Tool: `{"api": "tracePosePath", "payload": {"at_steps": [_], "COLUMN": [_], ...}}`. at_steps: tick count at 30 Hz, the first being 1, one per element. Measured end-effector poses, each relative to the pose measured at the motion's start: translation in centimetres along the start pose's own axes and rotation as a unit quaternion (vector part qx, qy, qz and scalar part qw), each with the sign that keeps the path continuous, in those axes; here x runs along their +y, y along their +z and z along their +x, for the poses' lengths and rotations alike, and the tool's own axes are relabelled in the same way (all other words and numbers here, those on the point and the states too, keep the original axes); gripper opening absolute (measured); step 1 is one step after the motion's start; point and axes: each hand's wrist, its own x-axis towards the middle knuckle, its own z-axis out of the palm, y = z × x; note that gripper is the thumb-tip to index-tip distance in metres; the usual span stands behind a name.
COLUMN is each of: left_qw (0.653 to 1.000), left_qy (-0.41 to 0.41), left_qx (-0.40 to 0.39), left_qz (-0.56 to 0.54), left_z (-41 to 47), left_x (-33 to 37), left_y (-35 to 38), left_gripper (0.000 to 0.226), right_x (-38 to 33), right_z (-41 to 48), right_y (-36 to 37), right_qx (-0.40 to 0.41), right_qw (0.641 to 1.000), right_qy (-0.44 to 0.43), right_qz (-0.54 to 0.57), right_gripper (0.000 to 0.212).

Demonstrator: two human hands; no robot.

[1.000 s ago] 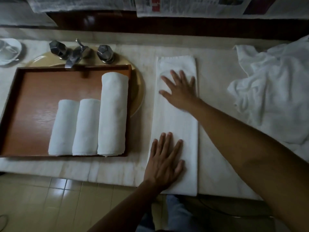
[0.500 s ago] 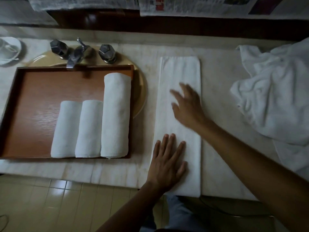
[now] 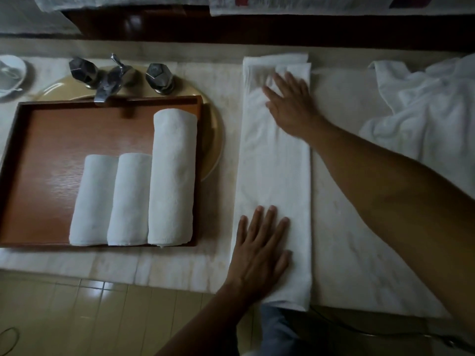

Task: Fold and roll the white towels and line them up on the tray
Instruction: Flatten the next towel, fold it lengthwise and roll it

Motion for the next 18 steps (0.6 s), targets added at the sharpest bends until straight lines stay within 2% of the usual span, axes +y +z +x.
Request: {"api": "tracePosePath", "payload": {"at_steps": [3,6,9,13,18], "left_qw": [1.0,1.0,1.0,1.0,1.0], "left_qy": [0.022,0.028,0.026,0.016,0.01], "left_qx": [0.001,0.0,0.0,-0.002,0.006], "left_qz": [0.013,0.002,0.009,0.021,0.024], "left_z": [1.0,1.0,0.9,0.9,1.0], "left_x": [-0.7,-0.8,-0.7,-0.7,-0.8], "left_y": [-0.5,-0.7,-0.6,-0.5,-0.3], "left_gripper": [0.072,0.071,0.07,0.07,0.071], "right_x": [-2.0,-5.5,-6.4,-4.2,-2.7], "right_z": [-1.8,-8.5,-12.9,-7.2,-0.2], "right_y": [-1.1,-0.2,1.2,0.8,-0.2], "right_qx": [0.009,0.051,-0.005,-0.029,-0.049], "right_qw": [0.999,0.993,0.989,0.996,0.997], "right_qy": [0.021,-0.059,-0.134,-0.077,0.014], "right_qz": [0.034,0.086,0.054,0.032,0.058], "right_gripper": [0.057,0.059,0.06,0.062,0.061]}}
